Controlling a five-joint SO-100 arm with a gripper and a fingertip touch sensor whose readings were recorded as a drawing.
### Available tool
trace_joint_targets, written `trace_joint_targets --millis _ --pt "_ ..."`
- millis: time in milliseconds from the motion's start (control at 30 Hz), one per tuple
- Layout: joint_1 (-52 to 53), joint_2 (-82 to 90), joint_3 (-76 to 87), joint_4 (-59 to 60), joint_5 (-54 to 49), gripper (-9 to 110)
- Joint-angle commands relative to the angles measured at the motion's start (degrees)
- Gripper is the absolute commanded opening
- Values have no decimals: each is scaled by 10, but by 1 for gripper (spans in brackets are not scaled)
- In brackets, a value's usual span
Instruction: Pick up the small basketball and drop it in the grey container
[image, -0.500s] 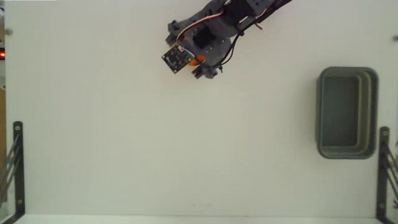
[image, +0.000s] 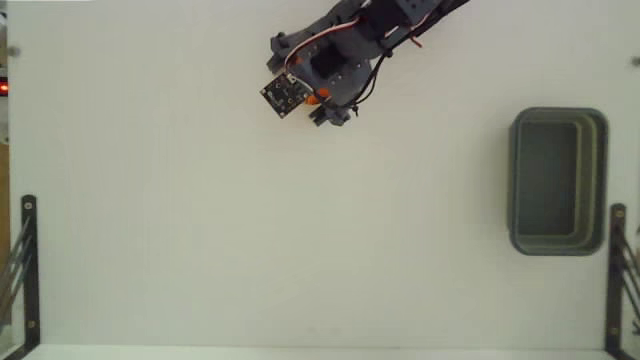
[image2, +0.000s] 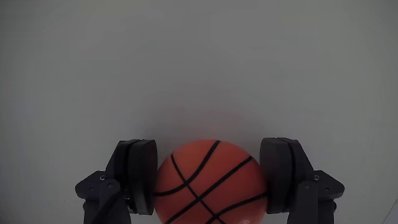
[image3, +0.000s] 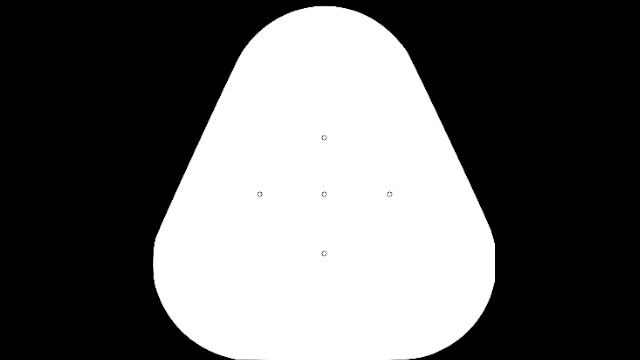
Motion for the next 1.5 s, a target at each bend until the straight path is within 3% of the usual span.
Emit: trace_joint_targets --millis 0,1467 --pt "2 16 -1 -7 3 110" --pt "2 16 -1 -7 3 99"
